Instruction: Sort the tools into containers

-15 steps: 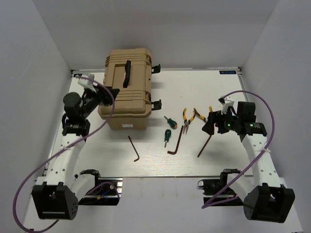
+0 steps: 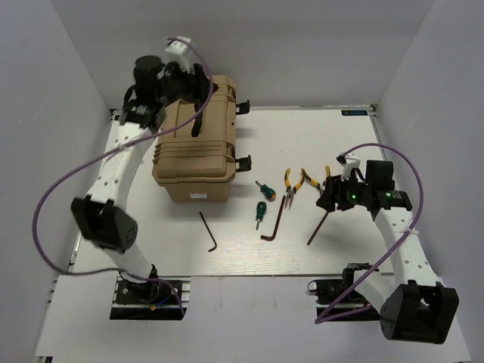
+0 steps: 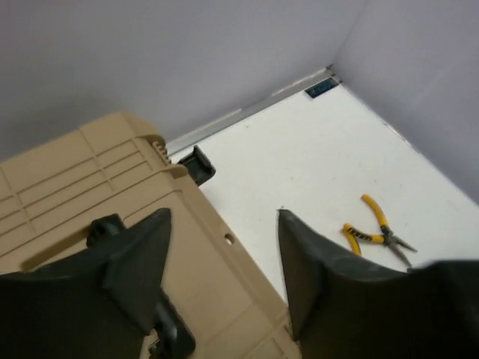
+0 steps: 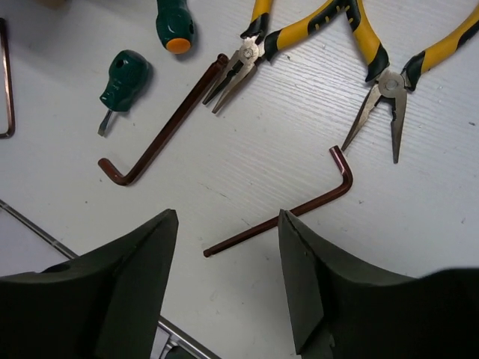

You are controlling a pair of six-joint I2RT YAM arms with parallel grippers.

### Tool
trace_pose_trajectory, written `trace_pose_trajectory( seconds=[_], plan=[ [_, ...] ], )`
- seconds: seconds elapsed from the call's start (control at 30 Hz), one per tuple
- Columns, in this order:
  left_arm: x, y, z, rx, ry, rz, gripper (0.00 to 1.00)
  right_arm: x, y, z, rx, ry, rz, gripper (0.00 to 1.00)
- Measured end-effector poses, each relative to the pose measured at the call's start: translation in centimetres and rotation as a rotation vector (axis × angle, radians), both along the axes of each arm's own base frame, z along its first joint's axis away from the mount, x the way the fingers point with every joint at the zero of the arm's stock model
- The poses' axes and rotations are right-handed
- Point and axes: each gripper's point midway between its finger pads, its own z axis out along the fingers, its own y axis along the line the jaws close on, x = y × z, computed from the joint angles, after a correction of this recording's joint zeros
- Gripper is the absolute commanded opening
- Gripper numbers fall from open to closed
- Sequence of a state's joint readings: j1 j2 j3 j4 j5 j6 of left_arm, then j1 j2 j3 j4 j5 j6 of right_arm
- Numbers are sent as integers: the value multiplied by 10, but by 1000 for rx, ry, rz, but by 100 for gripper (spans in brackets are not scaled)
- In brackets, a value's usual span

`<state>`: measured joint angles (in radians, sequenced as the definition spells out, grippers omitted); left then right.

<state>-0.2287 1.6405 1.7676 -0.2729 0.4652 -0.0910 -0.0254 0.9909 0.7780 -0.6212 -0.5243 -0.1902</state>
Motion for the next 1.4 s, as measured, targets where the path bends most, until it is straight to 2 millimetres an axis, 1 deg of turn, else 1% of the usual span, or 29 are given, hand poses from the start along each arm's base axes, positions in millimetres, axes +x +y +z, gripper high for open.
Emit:
trace_pose_trajectory(
  seconds=[0.07, 0.13, 0.2, 0.27, 0.37, 0.47, 0.67, 0.77, 0.87, 0.9, 1.03, 1.1, 1.2, 1.27, 1.4],
  plan=[
    [19, -13, -12, 44, 51, 22, 74, 0, 0, 0, -2, 0, 2, 67],
    [36, -23, -38, 109, 116, 69, 74, 0, 1, 0, -5, 0, 5, 68],
    [44, -27, -71, 190, 189, 133, 74, 0, 0, -1, -9, 2, 1, 68],
    [45, -29, -105, 281, 259, 189, 74, 0, -1, -1, -13, 3, -1, 68],
    [40, -30, -143, 411, 328, 266, 74, -1, 1, -1, -13, 3, 3, 68],
    [32, -33, -152, 486, 337, 316, 74, -2, 1, 0, -13, 0, 6, 68],
    [29, -37, -149, 520, 306, 349, 72, -3, 2, 4, -15, -19, 10, 70],
    [30, -37, -139, 515, 280, 369, 72, -3, 2, 4, -15, -19, 10, 70],
    [30, -30, -118, 504, 227, 433, 72, -3, 2, 4, -15, -18, 11, 70],
    [30, -26, -107, 496, 200, 466, 72, -3, 2, 4, -15, -18, 11, 70],
    [25, -6, -75, 489, 133, 571, 72, -3, 2, 4, -16, -19, 12, 70],
    [23, 2, -66, 489, 116, 610, 72, -3, 2, 4, -16, -18, 12, 70],
    [22, 10, -66, 505, 113, 648, 72, -3, 2, 3, -16, -18, 12, 70],
    [23, 14, -74, 530, 126, 663, 72, -4, 2, 3, -16, -16, 12, 70],
    [25, 14, -92, 570, 152, 664, 72, -4, 2, 3, -16, -16, 12, 70]
  ],
)
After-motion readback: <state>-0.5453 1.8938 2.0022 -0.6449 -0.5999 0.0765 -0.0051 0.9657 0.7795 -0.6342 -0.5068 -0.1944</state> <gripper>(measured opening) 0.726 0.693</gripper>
